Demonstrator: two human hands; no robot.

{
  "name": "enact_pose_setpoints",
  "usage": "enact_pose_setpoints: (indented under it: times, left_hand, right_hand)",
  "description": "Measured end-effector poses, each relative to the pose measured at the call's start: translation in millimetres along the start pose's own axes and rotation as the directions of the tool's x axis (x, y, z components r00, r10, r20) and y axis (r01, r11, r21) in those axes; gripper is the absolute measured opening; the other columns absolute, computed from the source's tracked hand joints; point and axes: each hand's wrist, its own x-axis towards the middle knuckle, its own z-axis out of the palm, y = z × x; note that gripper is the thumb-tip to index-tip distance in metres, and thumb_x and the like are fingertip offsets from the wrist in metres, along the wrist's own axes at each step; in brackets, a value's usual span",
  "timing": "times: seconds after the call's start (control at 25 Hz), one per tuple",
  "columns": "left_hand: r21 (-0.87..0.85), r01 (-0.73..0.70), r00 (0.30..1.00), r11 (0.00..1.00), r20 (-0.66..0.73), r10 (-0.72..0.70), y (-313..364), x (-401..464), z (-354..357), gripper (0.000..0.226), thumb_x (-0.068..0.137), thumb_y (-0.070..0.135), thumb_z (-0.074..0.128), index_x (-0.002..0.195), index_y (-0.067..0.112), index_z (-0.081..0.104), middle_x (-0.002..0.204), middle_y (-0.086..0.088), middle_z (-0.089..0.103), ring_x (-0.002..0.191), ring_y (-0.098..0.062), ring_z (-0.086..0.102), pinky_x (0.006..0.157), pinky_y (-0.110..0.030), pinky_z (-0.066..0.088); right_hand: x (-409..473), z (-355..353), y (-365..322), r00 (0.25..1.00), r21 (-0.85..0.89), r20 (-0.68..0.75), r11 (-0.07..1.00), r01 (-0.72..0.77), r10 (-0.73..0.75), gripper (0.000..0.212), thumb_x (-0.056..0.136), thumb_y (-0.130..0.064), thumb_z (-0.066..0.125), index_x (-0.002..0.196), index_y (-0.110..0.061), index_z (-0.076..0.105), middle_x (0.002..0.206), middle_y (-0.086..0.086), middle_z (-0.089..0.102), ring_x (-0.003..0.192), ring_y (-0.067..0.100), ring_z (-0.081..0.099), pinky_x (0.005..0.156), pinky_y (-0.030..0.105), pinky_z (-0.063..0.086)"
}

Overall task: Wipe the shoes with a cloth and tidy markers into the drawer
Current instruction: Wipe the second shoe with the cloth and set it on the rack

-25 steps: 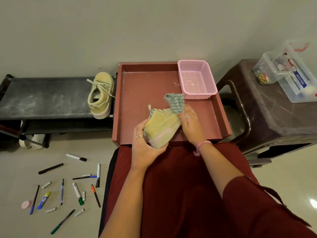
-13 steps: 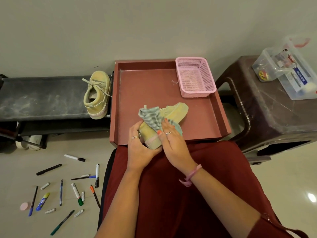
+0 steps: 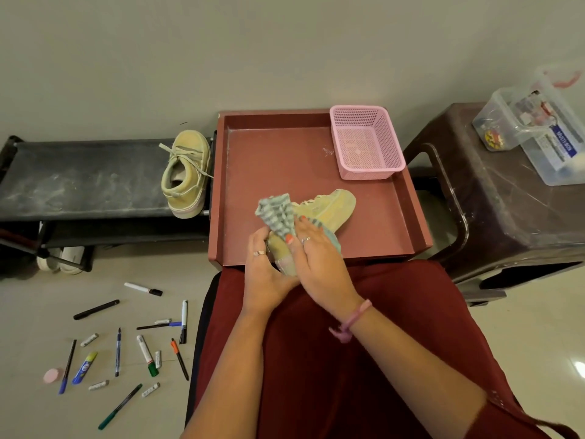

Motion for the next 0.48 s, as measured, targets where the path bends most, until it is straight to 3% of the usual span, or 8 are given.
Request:
enact_pose_setpoints:
  times: [0.12, 0.32, 0.4, 0.48]
  left_hand:
    - [0.004, 0.024, 1.000, 1.000, -0.017, -0.024, -0.8, 0.5, 0.1, 0.080, 0.058, 0.026, 0.087, 0.126, 0.022, 0.046, 0.116, 0.011, 0.049, 0.107, -0.005, 0.053, 0.088, -0.026, 0.050]
    - [0.011, -0.022, 1.000, 1.000, -0.014, 0.022, 2.5, 1.9, 2.6, 0.090, 0.050, 0.018, 0.094, 0.126, 0.016, 0.047, 0.120, 0.003, 0.048, 0.110, 0.001, 0.050, 0.081, -0.008, 0.045]
    - [0.001, -0.009, 1.000, 1.000, -0.014, 0.009, 0.0, 1.7, 1.1, 0.091, 0.049, 0.017, 0.094, 0.126, 0.018, 0.046, 0.120, 0.002, 0.048, 0.109, 0.001, 0.050, 0.083, -0.009, 0.044]
    - [0.002, 0.036, 0.999, 0.999, -0.008, -0.036, 0.1, 2.6, -1.1, 0.089, 0.049, 0.022, 0.092, 0.125, 0.017, 0.045, 0.116, 0.004, 0.048, 0.105, -0.005, 0.051, 0.085, -0.018, 0.047]
  right_hand:
    - [-1.2, -1.6, 7.1, 0.997, -0.099, 0.049, 0.993, 0.066, -0.061, 0.047, 0.103, -0.025, 0.031, 0.147, -0.010, 0.032, 0.153, 0.000, 0.034, 0.145, 0.009, 0.019, 0.114, 0.011, -0.002]
    - [57.7, -18.2, 25.6, 0.994, -0.214, 0.053, 0.973, -0.083, 0.097, 0.041, 0.103, -0.023, 0.030, 0.131, -0.005, 0.054, 0.142, 0.006, 0.050, 0.141, 0.019, 0.031, 0.118, 0.034, 0.014]
    - [52.8, -11.2, 15.1, 0.996, -0.165, 0.051, 0.985, -0.058, 0.067, 0.042, 0.103, -0.025, 0.030, 0.129, -0.007, 0.057, 0.140, 0.005, 0.052, 0.137, 0.019, 0.036, 0.118, 0.037, 0.015]
    - [25.5, -3.7, 3.3, 0.997, -0.042, 0.049, 0.998, 0.053, -0.051, 0.042, 0.102, -0.027, 0.031, 0.136, -0.011, 0.050, 0.142, 0.002, 0.049, 0.137, 0.013, 0.035, 0.119, 0.026, 0.010]
